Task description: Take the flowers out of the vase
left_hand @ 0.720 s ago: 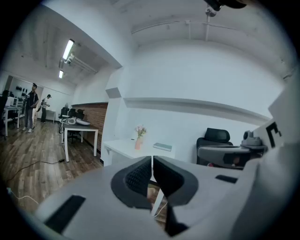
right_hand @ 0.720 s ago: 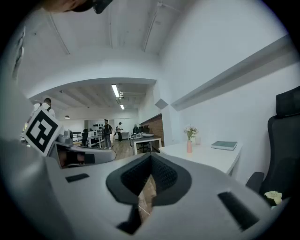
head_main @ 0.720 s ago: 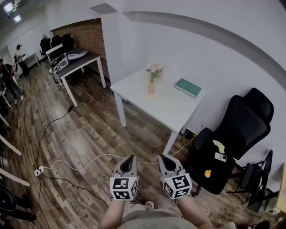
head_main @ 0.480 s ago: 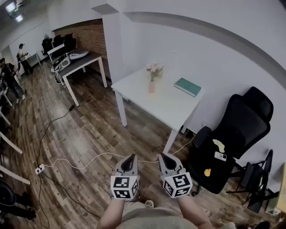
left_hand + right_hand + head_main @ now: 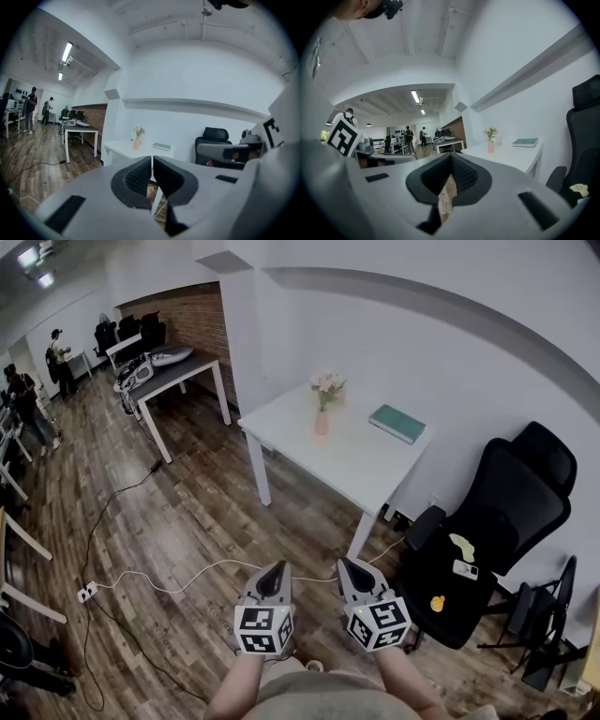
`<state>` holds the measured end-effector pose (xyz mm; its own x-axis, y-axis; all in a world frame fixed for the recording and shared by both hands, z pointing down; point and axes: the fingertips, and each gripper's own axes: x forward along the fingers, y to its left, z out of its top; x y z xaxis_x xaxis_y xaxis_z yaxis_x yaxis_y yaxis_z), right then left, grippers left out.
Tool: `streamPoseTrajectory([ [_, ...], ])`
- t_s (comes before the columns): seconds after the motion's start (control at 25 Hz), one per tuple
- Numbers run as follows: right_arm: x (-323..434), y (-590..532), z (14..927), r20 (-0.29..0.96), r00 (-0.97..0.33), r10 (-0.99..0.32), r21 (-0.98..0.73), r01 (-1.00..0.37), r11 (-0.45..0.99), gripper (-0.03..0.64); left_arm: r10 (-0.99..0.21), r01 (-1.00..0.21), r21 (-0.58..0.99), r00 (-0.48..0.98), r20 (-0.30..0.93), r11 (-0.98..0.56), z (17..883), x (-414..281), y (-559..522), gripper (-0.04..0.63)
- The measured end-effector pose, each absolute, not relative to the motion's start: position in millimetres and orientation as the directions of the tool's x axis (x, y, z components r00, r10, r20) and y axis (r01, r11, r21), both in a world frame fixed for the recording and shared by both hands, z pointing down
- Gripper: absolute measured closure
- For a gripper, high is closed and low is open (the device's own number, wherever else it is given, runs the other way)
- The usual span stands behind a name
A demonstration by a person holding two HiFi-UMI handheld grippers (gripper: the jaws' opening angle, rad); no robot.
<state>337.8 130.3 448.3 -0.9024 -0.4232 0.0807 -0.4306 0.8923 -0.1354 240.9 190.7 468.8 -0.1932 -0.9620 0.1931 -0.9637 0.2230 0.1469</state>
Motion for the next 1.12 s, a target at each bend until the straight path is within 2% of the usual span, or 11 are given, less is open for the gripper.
streamPoseTrajectory([
  [0.72,323,100,455,0.103,-0.889,-0.446,-0.125,-0.456,0.881,0.612,-0.962,-0.963,0.144,-0.201,0.186,0.229,468,223,161,0.577],
  [1.12,266,57,468,0.119,-0.884,-0.452,-0.125,-0.465,0.876,0.563,-0.967,-0.972,0.141,-0.16,0.199,0.19,481,169,121,0.488],
])
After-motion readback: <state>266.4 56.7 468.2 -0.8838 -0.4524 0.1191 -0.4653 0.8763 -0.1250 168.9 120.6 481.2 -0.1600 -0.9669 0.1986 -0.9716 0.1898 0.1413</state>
